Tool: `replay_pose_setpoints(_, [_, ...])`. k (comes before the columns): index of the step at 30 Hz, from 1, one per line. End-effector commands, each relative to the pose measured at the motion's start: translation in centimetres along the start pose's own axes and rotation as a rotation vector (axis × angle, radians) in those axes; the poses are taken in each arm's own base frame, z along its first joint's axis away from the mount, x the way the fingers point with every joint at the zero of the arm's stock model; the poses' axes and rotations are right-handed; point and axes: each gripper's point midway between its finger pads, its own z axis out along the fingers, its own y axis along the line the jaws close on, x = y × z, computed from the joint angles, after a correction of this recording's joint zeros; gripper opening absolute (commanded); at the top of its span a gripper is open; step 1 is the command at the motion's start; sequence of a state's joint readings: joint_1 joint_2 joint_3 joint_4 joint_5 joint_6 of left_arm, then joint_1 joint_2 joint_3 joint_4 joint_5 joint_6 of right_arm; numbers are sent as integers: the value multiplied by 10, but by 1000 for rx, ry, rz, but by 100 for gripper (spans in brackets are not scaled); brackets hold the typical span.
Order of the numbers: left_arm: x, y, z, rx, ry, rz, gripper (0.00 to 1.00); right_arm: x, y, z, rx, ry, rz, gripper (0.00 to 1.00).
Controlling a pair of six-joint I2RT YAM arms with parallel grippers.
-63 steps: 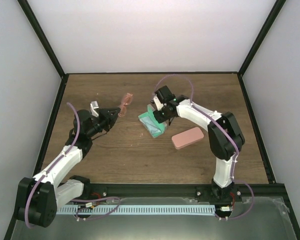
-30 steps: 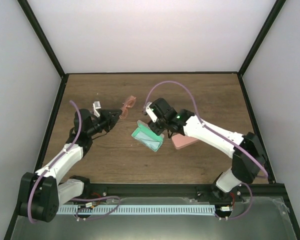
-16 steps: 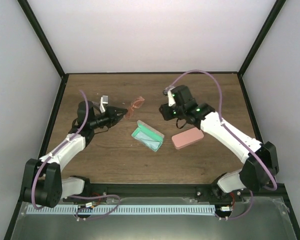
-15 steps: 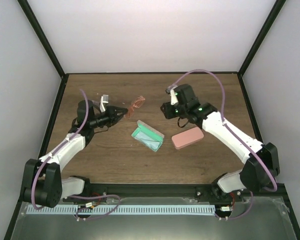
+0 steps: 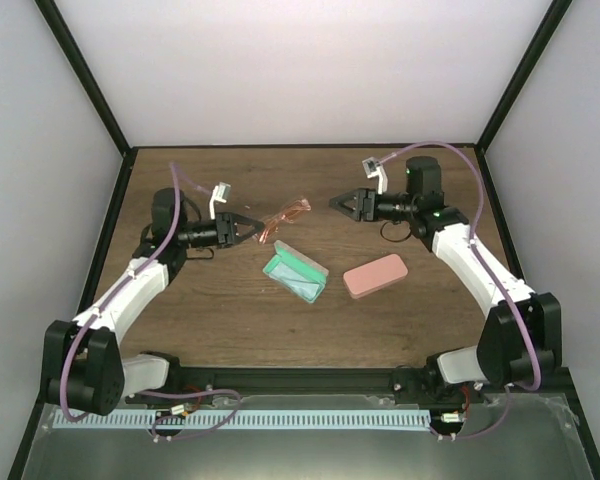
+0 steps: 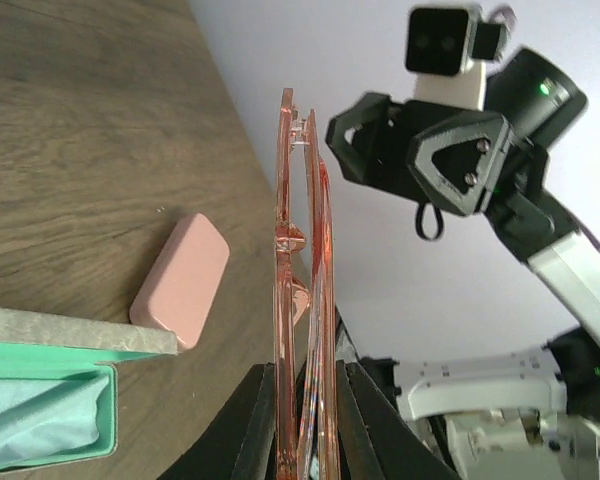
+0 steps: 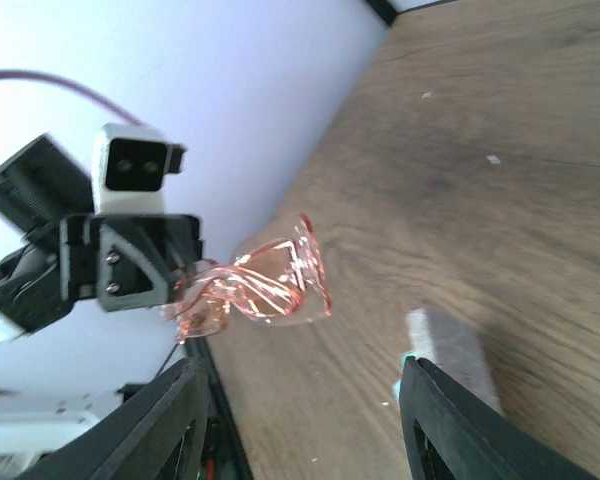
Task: Organize the sunglasses
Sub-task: Move the sunglasses case at the center of the board, then place the sunglasses in the sunglasses case.
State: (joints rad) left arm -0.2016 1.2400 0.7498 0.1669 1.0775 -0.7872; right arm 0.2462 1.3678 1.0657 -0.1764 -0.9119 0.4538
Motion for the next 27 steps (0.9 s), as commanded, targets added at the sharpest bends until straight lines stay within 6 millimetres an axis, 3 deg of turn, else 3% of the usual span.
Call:
replay_pose_setpoints(1, [11, -25, -4, 92, 100, 122, 12, -1, 38, 0, -223, 53, -98, 55])
replay_pose_setpoints(8, [22, -40, -8, 169, 176, 169, 10, 12, 38, 2, -281, 108, -132, 54])
replay_pose_setpoints(18, [26, -43, -8, 187, 204, 185, 10, 18, 50, 3, -384, 164, -156, 61])
replay_pose_setpoints(27, [30, -46, -8, 199, 217, 187, 10, 29, 60, 22, -432, 222, -164, 52])
